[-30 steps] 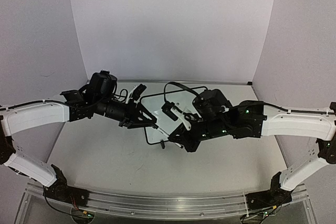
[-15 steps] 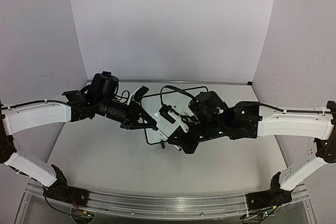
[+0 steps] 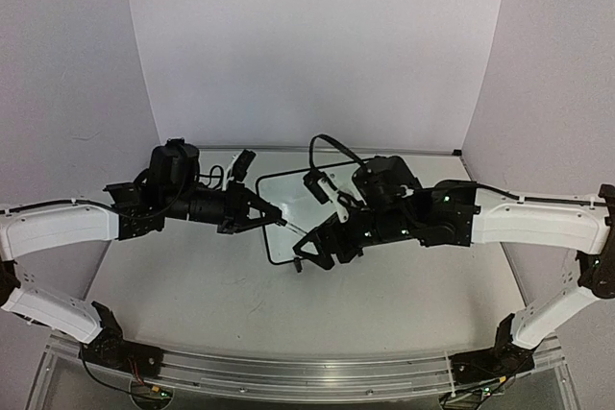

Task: Write a sentence on the whiteboard
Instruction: Open the pen cap from the whiteboard marker.

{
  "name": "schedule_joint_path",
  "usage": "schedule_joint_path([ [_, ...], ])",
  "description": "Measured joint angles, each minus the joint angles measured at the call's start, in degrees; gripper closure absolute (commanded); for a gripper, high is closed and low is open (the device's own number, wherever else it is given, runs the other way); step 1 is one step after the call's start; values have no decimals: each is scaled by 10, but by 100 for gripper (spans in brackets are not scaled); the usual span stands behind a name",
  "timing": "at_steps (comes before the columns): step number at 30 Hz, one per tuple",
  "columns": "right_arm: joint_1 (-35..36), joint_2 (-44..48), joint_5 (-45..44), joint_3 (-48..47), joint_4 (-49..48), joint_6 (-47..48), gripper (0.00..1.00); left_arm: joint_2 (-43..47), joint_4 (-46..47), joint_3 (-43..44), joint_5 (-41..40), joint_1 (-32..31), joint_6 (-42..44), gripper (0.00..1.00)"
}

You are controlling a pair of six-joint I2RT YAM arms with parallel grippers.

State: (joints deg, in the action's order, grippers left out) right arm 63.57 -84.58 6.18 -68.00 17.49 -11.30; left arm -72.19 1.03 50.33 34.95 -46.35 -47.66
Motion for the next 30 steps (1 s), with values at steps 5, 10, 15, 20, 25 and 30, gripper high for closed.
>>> schedule_joint_path([
  [5, -52, 15, 63, 40, -131, -101, 10, 24, 169, -62, -60, 0, -67, 100],
  [10, -84, 16, 146, 85, -278, -202, 12, 24, 276, -77, -77, 0, -100, 100],
  [15, -92, 14, 217, 106, -390, -276, 16, 37, 332, -96, -84, 0, -112, 100],
  [20, -92, 14, 258, 115, -461, -322, 22, 64, 341, -118, -94, 0, -112, 100],
  [25, -92, 14, 278, 119, -489, -348, 28, 67, 350, -118, -94, 0, -114, 100],
  [30, -92, 14, 284, 119, -503, -359, 32, 65, 350, -118, -86, 0, -114, 100],
])
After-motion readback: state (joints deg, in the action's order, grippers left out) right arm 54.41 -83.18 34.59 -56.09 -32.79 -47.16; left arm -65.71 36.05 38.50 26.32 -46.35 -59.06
